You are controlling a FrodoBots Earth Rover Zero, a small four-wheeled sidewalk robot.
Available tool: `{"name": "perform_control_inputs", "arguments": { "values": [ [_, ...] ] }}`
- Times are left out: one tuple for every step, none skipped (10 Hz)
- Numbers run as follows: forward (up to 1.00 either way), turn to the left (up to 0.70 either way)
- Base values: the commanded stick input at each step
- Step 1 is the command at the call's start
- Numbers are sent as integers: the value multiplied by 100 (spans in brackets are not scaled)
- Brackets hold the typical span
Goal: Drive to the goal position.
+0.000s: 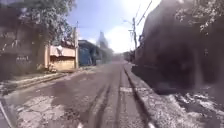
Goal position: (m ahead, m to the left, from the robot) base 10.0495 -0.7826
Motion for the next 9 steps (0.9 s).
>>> {"name": "perform_control_inputs", "arguments": {
  "values": [
    [85, 0],
    [85, 0],
    [85, 0],
    [85, 0],
    [85, 0],
    [85, 0],
    [85, -15],
    [85, -34],
    [85, -34]
  ]
}}
